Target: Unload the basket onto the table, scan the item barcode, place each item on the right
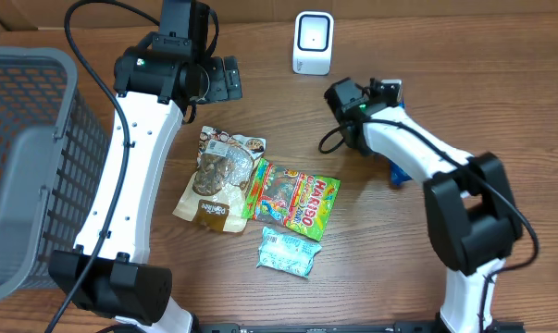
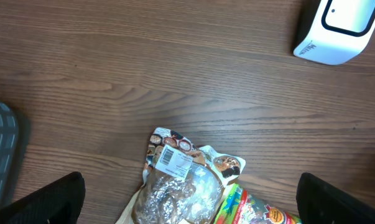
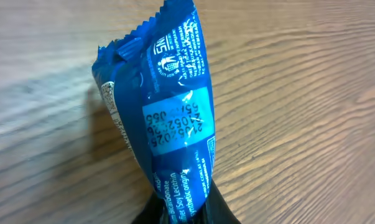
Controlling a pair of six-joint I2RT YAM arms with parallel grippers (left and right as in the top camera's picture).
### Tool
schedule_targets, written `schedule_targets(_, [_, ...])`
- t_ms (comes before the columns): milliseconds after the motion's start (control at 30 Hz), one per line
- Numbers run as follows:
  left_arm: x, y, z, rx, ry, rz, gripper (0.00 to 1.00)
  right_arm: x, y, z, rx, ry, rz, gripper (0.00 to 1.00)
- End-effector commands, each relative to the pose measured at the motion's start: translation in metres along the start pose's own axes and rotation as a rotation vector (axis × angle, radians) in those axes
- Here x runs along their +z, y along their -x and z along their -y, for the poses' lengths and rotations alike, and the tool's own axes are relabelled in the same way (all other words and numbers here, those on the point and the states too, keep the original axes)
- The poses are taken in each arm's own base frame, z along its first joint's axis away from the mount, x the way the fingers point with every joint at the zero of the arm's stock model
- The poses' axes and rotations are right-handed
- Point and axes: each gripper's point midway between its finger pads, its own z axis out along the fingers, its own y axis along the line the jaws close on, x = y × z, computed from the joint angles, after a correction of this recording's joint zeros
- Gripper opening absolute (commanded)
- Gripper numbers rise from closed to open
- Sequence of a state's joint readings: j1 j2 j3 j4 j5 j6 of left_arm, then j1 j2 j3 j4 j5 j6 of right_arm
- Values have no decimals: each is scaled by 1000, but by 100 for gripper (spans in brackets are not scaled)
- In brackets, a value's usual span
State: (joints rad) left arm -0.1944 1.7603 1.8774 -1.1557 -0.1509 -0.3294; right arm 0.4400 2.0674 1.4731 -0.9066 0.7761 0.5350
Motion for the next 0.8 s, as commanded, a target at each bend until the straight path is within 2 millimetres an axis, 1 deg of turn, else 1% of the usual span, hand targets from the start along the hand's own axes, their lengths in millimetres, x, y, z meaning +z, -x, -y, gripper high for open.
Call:
schedule_targets(0, [-10, 7, -2, 14, -2, 31, 100, 7, 4, 1, 19, -48, 22, 20])
schedule_targets(67, [-10, 7, -2, 14, -2, 31, 100, 5, -1, -8, 2, -4, -3, 32])
schedule_targets(133, [-10, 7, -2, 14, -2, 31, 100, 3, -5, -15, -19, 29, -19, 39])
schedule_targets(333, [-10, 7, -2, 14, -2, 31, 100, -5, -12, -28, -84, 87, -47, 41])
schedule_targets(400, [-10, 7, -2, 14, -2, 31, 100, -11, -12, -31, -83, 121, -70, 41])
schedule_targets(433, [-10, 7, -2, 14, -2, 31, 100, -17, -9, -32, -69, 148, -86, 41])
schedule_targets(500, [-10, 7, -2, 14, -2, 32, 100, -28, 1, -31, -37, 206, -107, 41])
schedule_targets(567, [-10, 7, -2, 14, -2, 31, 100, -42, 17, -26, 9, 277, -117, 41])
schedule_targets(633, [-10, 7, -2, 14, -2, 31, 100, -60, 36, -19, 46, 392, -123, 41])
schedule_targets(700, [-10, 7, -2, 14, -2, 31, 100, -74, 50, -12, 71, 503, -126, 43])
schedule_targets(733, [-10, 7, -2, 14, -2, 31, 100, -80, 58, -4, 102, 558, -130, 49])
schedule_targets(767, [-10, 7, -2, 14, -2, 32, 100, -81, 63, 5, 135, 591, -138, 57])
